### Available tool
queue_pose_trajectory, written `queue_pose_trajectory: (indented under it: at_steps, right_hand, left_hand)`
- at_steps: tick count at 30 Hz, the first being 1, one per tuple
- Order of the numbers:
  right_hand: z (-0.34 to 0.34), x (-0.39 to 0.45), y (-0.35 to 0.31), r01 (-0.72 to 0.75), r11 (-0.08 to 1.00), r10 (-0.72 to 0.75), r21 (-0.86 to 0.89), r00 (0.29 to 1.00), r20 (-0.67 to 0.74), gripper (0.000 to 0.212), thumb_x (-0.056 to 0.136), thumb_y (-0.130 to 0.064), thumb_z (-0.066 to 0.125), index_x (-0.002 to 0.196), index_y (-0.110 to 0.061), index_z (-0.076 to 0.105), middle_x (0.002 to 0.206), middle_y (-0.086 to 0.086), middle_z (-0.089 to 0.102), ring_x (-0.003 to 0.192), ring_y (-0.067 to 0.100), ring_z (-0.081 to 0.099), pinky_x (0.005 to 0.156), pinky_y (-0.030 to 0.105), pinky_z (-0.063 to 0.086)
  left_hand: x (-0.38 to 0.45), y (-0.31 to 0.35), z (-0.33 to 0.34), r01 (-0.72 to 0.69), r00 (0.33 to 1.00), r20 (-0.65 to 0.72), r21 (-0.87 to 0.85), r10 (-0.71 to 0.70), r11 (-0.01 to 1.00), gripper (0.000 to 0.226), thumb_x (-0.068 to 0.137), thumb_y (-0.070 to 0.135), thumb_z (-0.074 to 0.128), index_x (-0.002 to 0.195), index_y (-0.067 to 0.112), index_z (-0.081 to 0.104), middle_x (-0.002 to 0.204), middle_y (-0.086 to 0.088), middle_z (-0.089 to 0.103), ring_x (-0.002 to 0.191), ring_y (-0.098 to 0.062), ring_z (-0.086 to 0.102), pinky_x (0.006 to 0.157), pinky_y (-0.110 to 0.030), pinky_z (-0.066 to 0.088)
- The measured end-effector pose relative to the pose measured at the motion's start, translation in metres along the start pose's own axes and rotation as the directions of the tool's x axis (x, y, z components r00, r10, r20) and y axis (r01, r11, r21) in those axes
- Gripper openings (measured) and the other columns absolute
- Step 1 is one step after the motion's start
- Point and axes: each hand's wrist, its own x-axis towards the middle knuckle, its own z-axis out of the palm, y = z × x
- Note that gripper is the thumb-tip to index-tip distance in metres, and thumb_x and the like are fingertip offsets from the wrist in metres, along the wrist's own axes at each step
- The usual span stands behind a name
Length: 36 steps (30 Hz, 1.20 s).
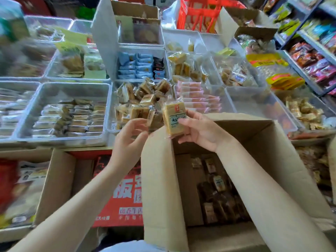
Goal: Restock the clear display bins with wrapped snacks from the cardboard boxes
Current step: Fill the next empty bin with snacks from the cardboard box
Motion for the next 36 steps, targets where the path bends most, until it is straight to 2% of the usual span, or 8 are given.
queue_pose_trajectory:
  at_steps: [7,11,16,20,23,27,32,36]
  right_hand:
    - [0.13,0.131,0.022,-0.117,0.925,0.009,-0.362,0.958,-0.287,0.022,0.098,-0.033,0.061,0.114,-0.018,0.057,0.099,0.013,0.075,0.075,0.028,0.07,0.047,0.028,0.044]
    - [0.186,0.206,0.042,-0.2,0.93,0.072,-0.308,0.921,-0.382,0.018,0.098,-0.035,0.061,0.103,-0.018,0.063,0.088,0.004,0.073,0.073,0.021,0.065,0.058,0.031,0.047]
    - [0.221,0.28,0.051,-0.295,0.852,0.103,-0.433,0.905,-0.413,0.028,0.099,-0.04,0.057,0.111,-0.015,0.061,0.084,0.005,0.074,0.06,0.019,0.061,0.048,0.029,0.038]
    - [0.233,0.339,0.049,-0.285,0.732,0.037,-0.619,0.923,-0.382,0.024,0.098,-0.032,0.062,0.12,-0.03,0.055,0.112,0.0,0.068,0.084,0.021,0.071,0.061,0.034,0.056]
    - [0.24,0.392,0.054,-0.204,0.616,-0.091,-0.761,0.941,-0.326,0.026,0.097,-0.026,0.063,0.122,-0.03,0.056,0.115,-0.005,0.062,0.098,0.016,0.062,0.083,0.034,0.053]
    - [0.251,0.471,0.078,-0.171,0.446,-0.192,-0.878,0.94,-0.281,0.032,0.097,-0.025,0.061,0.128,-0.031,0.057,0.118,-0.005,0.055,0.105,0.014,0.055,0.086,0.028,0.043]
    - [0.261,0.539,0.134,-0.258,0.269,0.146,-0.928,0.963,-0.226,0.048,0.096,-0.034,0.054,0.144,-0.027,0.048,0.142,0.007,0.052,0.127,0.027,0.051,0.105,0.036,0.043]
    - [0.263,0.545,0.15,-0.246,0.281,0.099,-0.927,0.969,-0.227,0.05,0.098,-0.047,0.044,0.145,-0.027,0.047,0.142,0.008,0.05,0.129,0.028,0.047,0.106,0.045,0.043]
  left_hand:
    - [0.058,-0.12,-0.179,0.14,0.988,-0.019,0.56,-0.156,0.817,0.02,0.092,0.019,0.061,0.11,0.017,0.071,0.111,-0.004,0.064,0.098,-0.025,0.063,0.086,-0.04,0.05]
    - [0.088,-0.172,-0.259,0.213,0.977,-0.126,0.66,-0.173,0.721,0.018,0.088,0.016,0.064,0.101,0.009,0.073,0.105,-0.014,0.063,0.102,-0.035,0.061,0.083,-0.044,0.051]
    - [0.133,-0.217,-0.317,0.134,0.991,-0.09,0.774,-0.101,0.618,0.05,0.089,0.028,0.067,0.134,0.008,0.058,0.143,-0.017,0.051,0.136,-0.035,0.045,0.11,-0.05,0.035]
    - [0.155,-0.247,-0.339,0.102,0.988,-0.024,0.847,-0.156,0.521,0.072,0.095,0.039,0.052,0.159,0.019,0.025,0.168,-0.006,0.012,0.156,-0.024,0.004,0.126,-0.046,0.007]
    - [0.155,-0.259,-0.346,0.093,0.987,-0.007,0.84,-0.161,0.535,0.073,0.096,0.041,0.047,0.16,0.021,0.019,0.169,-0.005,0.006,0.156,-0.023,0.001,0.126,-0.046,0.008]
    - [0.157,-0.262,-0.345,0.068,0.991,0.003,0.848,-0.132,0.525,0.071,0.097,0.048,0.041,0.16,0.021,0.024,0.168,-0.007,0.011,0.155,-0.024,0.008,0.125,-0.049,0.015]
    - [0.156,-0.266,-0.343,0.091,0.989,-0.015,0.842,-0.145,0.531,0.071,0.094,0.046,0.041,0.158,0.018,0.029,0.167,-0.009,0.015,0.155,-0.025,0.011,0.123,-0.05,0.021]
    - [0.157,-0.268,-0.342,0.102,0.99,-0.032,0.842,-0.139,0.53,0.071,0.093,0.045,0.043,0.157,0.016,0.031,0.167,-0.009,0.018,0.155,-0.026,0.014,0.121,-0.051,0.024]
